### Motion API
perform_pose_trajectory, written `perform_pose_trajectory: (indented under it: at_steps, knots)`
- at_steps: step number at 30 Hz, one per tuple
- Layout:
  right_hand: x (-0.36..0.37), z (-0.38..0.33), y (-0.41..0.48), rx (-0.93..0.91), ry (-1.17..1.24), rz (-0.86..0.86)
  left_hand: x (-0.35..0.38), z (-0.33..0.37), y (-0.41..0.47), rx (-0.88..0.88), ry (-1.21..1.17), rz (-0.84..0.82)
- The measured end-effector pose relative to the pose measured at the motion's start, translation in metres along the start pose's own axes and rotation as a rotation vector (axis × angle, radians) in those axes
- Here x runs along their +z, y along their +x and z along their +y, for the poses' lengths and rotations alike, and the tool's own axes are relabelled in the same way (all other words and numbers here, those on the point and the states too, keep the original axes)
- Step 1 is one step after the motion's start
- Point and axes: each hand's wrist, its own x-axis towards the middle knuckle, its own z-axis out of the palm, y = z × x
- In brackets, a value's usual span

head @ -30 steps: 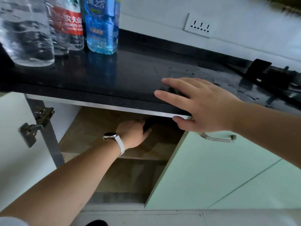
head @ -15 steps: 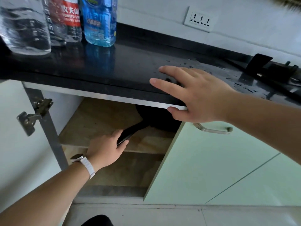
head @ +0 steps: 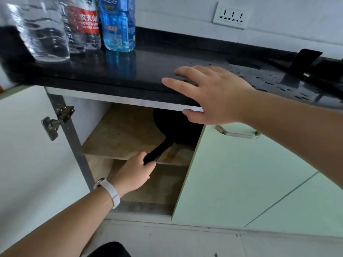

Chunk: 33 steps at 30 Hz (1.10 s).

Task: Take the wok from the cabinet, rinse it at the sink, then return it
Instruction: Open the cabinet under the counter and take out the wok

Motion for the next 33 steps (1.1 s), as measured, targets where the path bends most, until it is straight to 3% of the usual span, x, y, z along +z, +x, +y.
perform_pose_trajectory:
  at_steps: [6, 14, 33]
  knots:
    - [0.000, 0.002, -0.002, 0.009, -0.017, 0.033, 0.006, 0.022, 0.029, -0.271, -0.419, -0.296]
    - [0.004, 0.004, -0.001, -0.008, 0.005, 0.059, 0.025, 0.038, 0.055, -0.333, -0.715, -0.432]
    - [0.013, 0.001, 0.001, 0.005, -0.018, 0.155, 0.048, -0.011, 0.015, -0.145, -0.565, -0.203]
